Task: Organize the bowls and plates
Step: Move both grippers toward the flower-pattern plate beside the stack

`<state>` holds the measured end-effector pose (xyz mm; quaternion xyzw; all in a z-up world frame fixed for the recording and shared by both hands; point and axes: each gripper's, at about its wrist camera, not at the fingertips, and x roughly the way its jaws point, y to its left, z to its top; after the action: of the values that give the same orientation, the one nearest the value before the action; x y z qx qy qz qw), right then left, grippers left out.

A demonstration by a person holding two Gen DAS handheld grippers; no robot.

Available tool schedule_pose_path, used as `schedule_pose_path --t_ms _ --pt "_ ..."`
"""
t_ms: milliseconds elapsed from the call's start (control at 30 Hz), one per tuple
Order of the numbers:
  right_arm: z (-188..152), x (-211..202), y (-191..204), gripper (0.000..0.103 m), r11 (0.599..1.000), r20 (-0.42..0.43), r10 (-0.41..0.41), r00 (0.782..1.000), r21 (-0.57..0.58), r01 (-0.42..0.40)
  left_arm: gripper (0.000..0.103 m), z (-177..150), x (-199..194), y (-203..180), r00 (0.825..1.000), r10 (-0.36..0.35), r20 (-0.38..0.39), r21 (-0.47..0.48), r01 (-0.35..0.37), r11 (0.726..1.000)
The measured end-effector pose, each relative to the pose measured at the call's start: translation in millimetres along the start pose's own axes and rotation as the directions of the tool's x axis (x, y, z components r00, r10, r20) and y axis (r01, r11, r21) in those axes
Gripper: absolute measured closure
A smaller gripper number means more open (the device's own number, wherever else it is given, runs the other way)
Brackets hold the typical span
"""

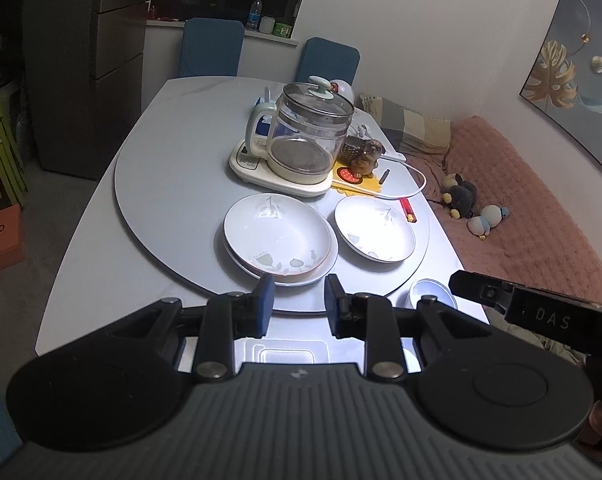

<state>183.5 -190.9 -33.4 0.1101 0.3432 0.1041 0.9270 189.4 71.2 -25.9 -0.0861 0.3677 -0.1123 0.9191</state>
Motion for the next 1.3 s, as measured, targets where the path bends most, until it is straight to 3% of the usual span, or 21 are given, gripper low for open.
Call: schedule_pose_path --t_ms 67,167,200,267,333,867,1067,1300 --pt "-1.6 -2.8 -3.2 0.082 1.000 0.003 -0.003 1.000 -0.001 0.003 0.062 -1.5 -0.9 -4.0 1.000 0.006 0.003 0.005 -0.006 1.000" --pt "-2.9 -5.9 -9.4 0.078 1.000 0.012 -0.017 1.000 0.006 0.017 0.024 -3.7 1.9 -7.2 1.000 0.024 0.000 0.000 -0.024 1.000" --pt "-2.8 -6.2 -11.5 0.071 1.000 0.013 -0.024 1.000 0.011 0.023 0.019 -5.0 3.8 -7.9 1.000 0.020 -0.003 0.002 -0.020 1.000" --pt "-3.5 -6.9 -15.8 0.025 0.999 0.022 -0.039 0.999 0.021 0.038 0.018 -6.0 7.3 -9.1 1.000 0.014 -0.018 0.015 -0.013 1.000" --pt "-4.8 -8.6 -19.0 0.014 0.997 0.041 -0.072 0.997 0.030 0.070 0.016 -6.0 9.5 -8.7 1.000 0.015 -0.023 0.028 -0.014 1.000" --pt "-1.1 2.0 -28.6 0.015 0.980 0.029 -0.172 0.985 0.105 0.168 0.015 24.4 26.1 15.7 1.000 0.006 -0.008 0.058 -0.005 0.998" --pt "6.4 13.6 -59.9 0.015 0.982 0.000 -0.162 0.987 0.096 0.161 0.015 25.9 55.8 -7.0 1.000 0.006 -0.023 0.010 -0.006 1.000" --pt "40.1 35.2 -110.4 0.015 0.988 -0.026 -0.145 0.989 0.054 0.146 0.015 39.0 101.2 -49.5 0.998 -0.005 -0.056 -0.043 0.002 0.999"
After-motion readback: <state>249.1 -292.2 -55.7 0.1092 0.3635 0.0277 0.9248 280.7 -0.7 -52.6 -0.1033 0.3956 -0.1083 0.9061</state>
